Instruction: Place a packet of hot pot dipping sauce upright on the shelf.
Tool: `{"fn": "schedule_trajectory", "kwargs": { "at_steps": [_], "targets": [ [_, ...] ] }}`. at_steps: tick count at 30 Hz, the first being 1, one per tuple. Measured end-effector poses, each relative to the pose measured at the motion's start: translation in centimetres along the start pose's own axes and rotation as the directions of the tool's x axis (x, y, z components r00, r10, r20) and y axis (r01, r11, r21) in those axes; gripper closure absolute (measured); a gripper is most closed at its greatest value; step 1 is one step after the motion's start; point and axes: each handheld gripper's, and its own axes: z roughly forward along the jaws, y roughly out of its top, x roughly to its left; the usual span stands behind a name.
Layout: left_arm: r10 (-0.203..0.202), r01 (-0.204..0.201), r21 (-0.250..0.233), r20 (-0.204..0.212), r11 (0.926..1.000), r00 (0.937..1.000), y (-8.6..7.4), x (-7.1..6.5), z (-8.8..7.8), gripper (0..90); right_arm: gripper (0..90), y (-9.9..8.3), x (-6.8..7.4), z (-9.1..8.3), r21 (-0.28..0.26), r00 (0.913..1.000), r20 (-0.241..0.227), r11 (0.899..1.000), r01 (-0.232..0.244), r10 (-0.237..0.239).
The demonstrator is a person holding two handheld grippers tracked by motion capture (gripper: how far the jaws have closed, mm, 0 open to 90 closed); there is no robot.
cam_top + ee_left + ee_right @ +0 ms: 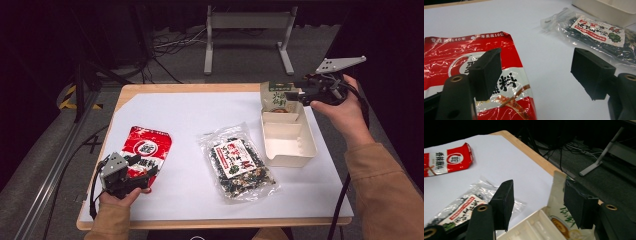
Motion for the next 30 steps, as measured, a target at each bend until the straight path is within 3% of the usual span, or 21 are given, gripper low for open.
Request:
{"fn": "schedule_trajectory", "kwargs": {
  "at_steps": [6, 13, 21, 30],
  "targets": [
    [0.000, 0.000, 0.001, -0.013, 1.0000, 0.9999, 0.0, 0.0, 0.0, 25.5, 40.3, -0.9, 2.4, 0.2, -0.004, 0.9995, -0.028, 1.000, -0.017, 0.017],
    [-0.006, 0.006, 0.005, -0.037, 1.0000, 0.9993, 0.0, 0.2, 0.0, 24.7, 39.1, -2.0, 4.1, 1.0, -0.004, 0.9984, -0.052, 1.000, -0.021, 0.021],
    [-0.003, 0.003, 0.018, -0.018, 0.9998, 0.9998, 0.2, 0.5, -0.1, 26.4, 38.1, -3.5, 5.7, 1.8, -0.007, 0.9975, -0.064, 0.999, -0.031, 0.030],
    [0.015, -0.015, 0.072, 0.001, 0.9973, 0.9999, 0.3, 0.5, 0.2, 20.4, 37.8, -5.2, 7.1, 2.6, -0.033, 0.9927, -0.104, 0.997, -0.063, 0.060]
  ]
}}
